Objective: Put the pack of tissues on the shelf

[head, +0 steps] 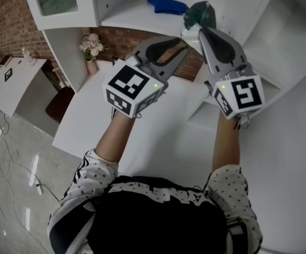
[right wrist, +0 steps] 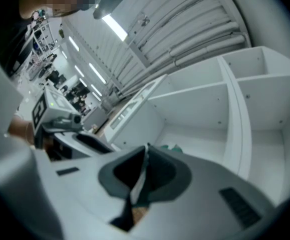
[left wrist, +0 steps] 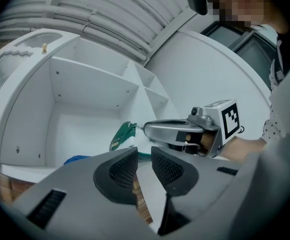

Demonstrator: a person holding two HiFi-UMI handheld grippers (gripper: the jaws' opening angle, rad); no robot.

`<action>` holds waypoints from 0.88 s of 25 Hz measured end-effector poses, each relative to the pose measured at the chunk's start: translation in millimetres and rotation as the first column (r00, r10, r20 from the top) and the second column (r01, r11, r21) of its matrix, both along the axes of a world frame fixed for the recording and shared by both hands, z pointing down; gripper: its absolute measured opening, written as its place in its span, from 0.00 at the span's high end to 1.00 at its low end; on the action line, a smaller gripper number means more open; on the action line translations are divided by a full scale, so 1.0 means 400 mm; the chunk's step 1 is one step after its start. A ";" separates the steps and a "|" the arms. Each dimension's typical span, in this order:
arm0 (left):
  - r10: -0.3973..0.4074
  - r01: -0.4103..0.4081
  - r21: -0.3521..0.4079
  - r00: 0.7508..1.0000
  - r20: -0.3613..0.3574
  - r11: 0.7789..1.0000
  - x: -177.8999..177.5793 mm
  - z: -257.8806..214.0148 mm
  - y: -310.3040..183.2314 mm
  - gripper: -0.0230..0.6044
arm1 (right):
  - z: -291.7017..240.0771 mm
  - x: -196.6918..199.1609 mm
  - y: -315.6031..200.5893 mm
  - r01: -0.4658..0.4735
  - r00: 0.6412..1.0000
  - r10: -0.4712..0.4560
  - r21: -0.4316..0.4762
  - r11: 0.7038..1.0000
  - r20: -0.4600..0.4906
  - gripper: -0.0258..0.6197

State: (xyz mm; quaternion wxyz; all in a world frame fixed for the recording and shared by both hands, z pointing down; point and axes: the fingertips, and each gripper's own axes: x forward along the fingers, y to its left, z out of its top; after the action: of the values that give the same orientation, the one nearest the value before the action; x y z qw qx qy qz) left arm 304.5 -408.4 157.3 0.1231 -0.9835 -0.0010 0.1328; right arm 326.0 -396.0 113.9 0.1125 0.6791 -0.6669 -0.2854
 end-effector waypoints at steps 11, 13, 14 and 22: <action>-0.023 0.022 0.028 0.999 0.031 0.999 0.064 0.020 -0.035 0.78 | 0.027 0.061 -0.036 -0.027 0.998 0.027 -0.006 1.000 0.054 0.90; -0.021 0.020 0.028 0.999 0.034 0.999 0.075 0.021 -0.034 0.78 | 0.028 0.074 -0.035 -0.031 0.997 0.031 0.001 1.000 0.076 0.90; -0.020 0.019 0.027 0.999 0.035 0.999 0.080 0.022 -0.035 0.78 | 0.029 0.080 -0.035 -0.033 0.996 0.033 0.005 0.999 0.085 0.90; 0.003 -0.004 0.016 0.999 0.052 1.000 0.117 0.029 -0.035 0.78 | 0.024 0.116 -0.023 -0.064 0.990 0.060 0.027 0.998 0.126 0.80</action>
State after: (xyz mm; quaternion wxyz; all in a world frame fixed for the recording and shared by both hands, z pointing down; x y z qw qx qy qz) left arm 351.4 -422.3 169.1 0.1306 -0.9856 -0.0070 0.1075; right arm 372.2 -405.2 123.5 0.0687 0.7176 -0.6469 -0.2487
